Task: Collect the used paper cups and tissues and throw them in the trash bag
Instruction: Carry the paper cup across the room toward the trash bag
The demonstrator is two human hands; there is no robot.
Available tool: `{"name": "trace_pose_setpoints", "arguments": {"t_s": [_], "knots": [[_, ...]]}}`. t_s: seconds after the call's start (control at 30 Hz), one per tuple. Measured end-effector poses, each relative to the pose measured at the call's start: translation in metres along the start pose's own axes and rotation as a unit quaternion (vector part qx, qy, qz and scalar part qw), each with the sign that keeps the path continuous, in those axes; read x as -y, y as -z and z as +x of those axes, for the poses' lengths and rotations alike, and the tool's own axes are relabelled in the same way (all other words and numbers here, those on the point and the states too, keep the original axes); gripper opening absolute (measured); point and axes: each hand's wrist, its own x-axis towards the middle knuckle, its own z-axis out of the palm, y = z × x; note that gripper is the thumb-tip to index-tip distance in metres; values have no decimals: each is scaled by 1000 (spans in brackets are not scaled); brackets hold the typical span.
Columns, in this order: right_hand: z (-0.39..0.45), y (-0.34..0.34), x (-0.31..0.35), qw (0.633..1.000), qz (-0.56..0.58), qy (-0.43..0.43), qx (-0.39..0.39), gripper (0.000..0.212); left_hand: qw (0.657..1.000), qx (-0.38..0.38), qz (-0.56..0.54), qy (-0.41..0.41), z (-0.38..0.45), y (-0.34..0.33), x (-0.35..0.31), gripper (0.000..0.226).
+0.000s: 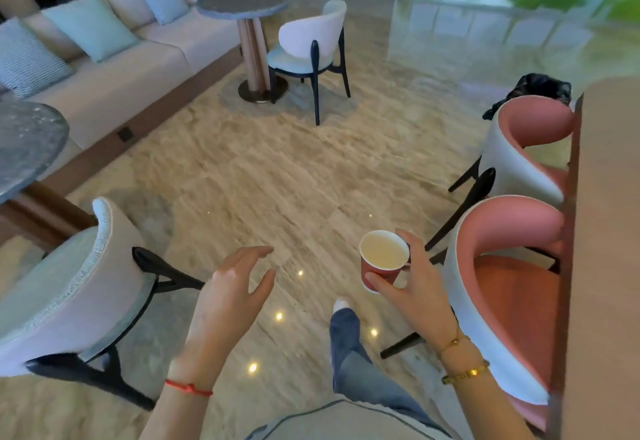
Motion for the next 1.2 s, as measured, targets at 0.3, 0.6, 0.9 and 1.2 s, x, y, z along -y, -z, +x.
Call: {"name": "trace_pose_setpoints", "arguments": {"t_s": [0.3, 0.6, 0.9, 1.2], "knots": [[199, 11, -37, 999, -15, -11, -26, 70, 999, 16, -17, -39, 222, -36, -18, 34], [358, 33, -67, 996, -46, -43, -59, 74, 996, 44, -30, -73, 403, -77, -38, 33], [517, 51, -113, 989, -54, -83, -113, 75, 987, 87, -21, -135, 604, -134, -58, 33], [695, 91, -152, 969, -58, -125, -207, 80, 964, 131, 2, -233, 824, -184, -129, 34]]}}
